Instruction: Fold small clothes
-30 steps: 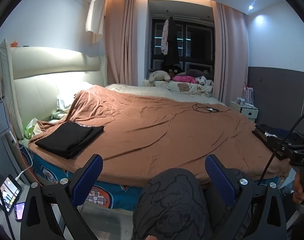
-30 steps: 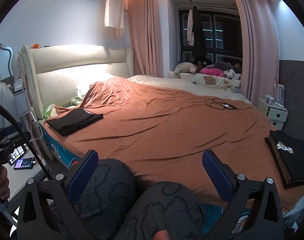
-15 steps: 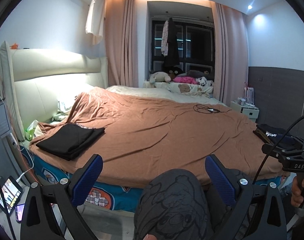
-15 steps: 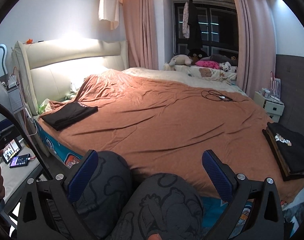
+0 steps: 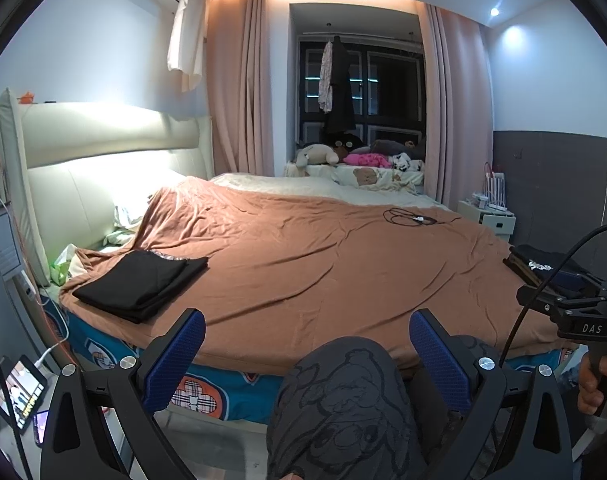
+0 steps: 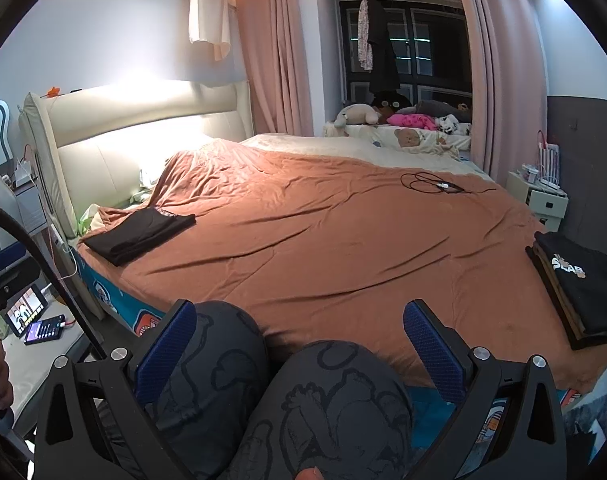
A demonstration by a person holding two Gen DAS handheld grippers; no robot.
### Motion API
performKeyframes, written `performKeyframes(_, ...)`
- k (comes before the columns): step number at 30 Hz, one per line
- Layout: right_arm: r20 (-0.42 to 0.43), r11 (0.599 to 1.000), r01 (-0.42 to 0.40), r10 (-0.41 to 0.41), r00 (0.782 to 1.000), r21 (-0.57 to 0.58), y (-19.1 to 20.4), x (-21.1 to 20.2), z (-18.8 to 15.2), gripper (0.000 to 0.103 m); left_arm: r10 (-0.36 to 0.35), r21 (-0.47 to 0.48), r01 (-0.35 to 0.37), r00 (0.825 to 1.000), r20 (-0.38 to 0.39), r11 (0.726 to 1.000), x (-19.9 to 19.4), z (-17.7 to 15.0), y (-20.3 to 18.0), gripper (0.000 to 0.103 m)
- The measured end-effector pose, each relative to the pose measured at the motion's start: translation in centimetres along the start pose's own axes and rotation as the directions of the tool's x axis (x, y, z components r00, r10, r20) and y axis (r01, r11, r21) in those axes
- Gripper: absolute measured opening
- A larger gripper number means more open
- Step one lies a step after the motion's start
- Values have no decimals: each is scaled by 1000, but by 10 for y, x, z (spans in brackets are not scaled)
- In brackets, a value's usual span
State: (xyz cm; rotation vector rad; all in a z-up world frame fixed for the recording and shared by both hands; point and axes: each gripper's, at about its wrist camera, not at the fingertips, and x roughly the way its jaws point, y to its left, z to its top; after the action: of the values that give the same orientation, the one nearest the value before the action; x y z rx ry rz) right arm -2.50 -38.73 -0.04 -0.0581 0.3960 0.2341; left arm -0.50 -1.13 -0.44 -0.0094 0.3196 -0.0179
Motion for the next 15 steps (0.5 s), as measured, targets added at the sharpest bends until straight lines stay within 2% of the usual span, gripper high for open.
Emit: performKeyframes(15,-1,1000,-3,3,1000,3,-13,-3,1,103,1,-3,-1,1000,-4,1000,-1,2,-2,103)
